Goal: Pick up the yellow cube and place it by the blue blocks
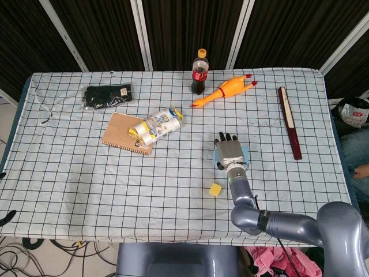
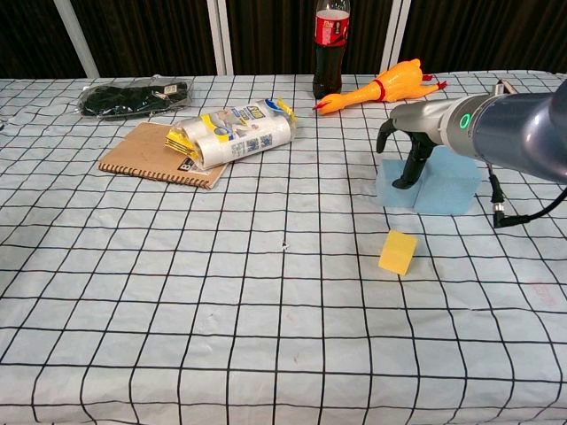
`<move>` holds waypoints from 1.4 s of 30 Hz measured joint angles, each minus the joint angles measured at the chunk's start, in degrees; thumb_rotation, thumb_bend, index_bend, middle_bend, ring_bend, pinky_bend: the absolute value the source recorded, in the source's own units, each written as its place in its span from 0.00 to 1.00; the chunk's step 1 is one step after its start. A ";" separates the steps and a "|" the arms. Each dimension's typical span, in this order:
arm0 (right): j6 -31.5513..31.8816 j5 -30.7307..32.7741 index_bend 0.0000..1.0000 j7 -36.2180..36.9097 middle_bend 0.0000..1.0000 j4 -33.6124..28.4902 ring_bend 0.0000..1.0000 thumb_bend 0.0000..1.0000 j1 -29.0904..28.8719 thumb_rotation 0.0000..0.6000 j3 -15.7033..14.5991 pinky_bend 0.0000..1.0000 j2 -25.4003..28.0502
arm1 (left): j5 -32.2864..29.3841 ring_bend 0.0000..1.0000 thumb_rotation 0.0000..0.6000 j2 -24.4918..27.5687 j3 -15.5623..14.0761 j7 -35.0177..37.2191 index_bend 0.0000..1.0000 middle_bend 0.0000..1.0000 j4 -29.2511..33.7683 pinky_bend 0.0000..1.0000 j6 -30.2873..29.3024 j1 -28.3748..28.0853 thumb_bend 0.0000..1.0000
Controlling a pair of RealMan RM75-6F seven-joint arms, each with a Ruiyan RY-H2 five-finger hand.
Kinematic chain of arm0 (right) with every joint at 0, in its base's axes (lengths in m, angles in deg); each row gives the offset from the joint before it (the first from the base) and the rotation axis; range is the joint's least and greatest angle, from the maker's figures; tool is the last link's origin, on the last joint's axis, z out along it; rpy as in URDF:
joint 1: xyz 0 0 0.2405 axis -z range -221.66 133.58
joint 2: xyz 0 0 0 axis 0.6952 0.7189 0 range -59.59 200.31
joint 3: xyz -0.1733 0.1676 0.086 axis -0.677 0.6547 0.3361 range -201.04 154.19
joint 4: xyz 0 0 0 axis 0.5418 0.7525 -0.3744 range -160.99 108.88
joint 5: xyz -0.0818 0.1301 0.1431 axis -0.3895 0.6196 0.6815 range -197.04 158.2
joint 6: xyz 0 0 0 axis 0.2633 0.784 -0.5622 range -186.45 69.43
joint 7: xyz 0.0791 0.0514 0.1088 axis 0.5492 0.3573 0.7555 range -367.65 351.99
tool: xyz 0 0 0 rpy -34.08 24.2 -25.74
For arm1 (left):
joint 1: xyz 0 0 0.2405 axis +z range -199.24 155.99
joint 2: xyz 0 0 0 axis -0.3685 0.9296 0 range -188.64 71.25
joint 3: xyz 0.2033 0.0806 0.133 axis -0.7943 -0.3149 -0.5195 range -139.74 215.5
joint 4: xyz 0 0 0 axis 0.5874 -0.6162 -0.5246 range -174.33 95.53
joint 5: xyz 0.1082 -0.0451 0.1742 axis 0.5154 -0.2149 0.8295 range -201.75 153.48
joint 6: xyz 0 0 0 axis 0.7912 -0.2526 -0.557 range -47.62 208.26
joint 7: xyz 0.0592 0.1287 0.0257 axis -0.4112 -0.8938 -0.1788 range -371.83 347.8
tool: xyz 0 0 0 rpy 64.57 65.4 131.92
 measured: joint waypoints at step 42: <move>33.75 -17.10 0.24 -2.90 0.00 -39.65 0.00 0.23 14.91 1.00 -12.94 0.09 0.79 | 1.60 0.00 1.00 0.53 -0.70 1.80 0.17 0.06 -0.13 0.00 -0.13 0.03 0.04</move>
